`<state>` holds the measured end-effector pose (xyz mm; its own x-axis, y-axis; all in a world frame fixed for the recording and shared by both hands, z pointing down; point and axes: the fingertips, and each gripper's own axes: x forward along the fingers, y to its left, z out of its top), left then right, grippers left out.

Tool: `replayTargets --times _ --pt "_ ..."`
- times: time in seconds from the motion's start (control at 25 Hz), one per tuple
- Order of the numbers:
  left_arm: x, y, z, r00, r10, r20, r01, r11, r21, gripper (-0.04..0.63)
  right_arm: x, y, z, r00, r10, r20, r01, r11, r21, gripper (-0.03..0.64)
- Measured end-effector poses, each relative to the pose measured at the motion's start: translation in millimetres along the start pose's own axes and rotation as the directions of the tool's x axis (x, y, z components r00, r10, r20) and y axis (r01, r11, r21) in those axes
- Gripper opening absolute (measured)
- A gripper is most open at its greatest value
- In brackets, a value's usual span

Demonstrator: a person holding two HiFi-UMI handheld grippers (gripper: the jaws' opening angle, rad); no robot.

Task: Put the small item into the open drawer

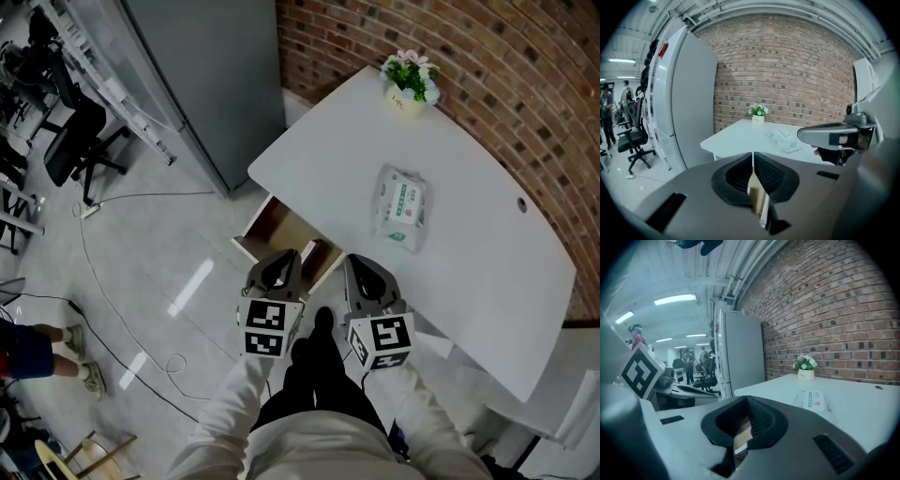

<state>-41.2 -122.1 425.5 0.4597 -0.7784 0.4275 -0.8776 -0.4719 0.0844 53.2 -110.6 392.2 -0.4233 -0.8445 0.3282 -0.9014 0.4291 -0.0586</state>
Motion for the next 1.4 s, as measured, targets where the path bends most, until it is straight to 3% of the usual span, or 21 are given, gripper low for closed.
replayTargets --times 0.36,0.8,1.4 --pt "-35 -2 16 0.997 0.017 0.082 -0.014 0.999 -0.034 0.021 -22 3 7 1.0 -0.017 0.021 0.018 1.0 -0.017 0.026" --pt "-73 -1 30 0.986 0.017 0.167 -0.015 1.0 -0.014 0.017 -43 15 16 0.999 0.001 0.045 0.001 0.999 -0.055 0.026" --pt "-99 6 27 0.98 0.019 0.196 -0.013 0.999 -0.031 0.017 -59 35 13 0.999 0.019 0.037 -0.016 0.997 -0.07 0.026"
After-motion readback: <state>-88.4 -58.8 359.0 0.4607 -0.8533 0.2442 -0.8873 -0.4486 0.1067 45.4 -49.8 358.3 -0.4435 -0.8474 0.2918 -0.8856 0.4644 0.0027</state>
